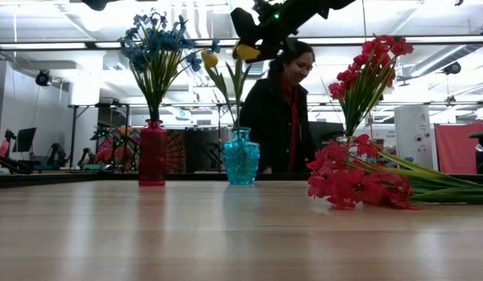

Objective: Sort flowers into vase by color
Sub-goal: Put the yellow flower into the blue vase, then put the blue flower into the red vase

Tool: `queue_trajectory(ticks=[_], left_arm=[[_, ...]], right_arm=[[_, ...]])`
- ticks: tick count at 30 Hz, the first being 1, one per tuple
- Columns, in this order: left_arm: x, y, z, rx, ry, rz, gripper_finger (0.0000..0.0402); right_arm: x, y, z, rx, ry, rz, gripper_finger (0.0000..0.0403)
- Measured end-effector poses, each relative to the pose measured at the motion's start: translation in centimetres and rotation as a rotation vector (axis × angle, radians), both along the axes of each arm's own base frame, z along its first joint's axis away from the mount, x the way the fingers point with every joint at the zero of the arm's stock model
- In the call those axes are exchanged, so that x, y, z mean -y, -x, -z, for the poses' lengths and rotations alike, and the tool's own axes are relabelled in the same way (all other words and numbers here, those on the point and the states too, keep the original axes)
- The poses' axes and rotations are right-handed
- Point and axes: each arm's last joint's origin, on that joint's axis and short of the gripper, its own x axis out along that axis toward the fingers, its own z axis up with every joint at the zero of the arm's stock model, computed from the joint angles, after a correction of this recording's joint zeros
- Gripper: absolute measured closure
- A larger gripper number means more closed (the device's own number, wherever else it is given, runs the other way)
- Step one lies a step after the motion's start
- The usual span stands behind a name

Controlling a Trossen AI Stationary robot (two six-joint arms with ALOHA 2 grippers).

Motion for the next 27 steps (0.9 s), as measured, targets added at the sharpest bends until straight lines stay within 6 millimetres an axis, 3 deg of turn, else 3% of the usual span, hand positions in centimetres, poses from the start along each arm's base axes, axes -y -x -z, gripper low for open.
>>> queue_trajectory(ticks=[7,17,23,27], left_arm=[[0.0,0.0,0.0,0.000,0.000,0.000,0.0198],[0.0,0.0,0.0,0.000,0.000,0.000,0.0198],[0.0,0.0,0.0,0.000,0.000,0.000,0.0198],[0.0,0.0,0.0,0.000,0.000,0.000,0.0198]], right_arm=[[-0.9,2.0,-1.9,0.019,-0.047,0.008,0.0191],[-4.2,4.9,-6.0,0.112,-0.015,-0.070,0.0193],[-8.8,5.9,-7.7,0.144,0.017,-0.224,0.0193],[-12.3,6.5,-7.9,0.138,-0.041,-0.328,0.0193]])
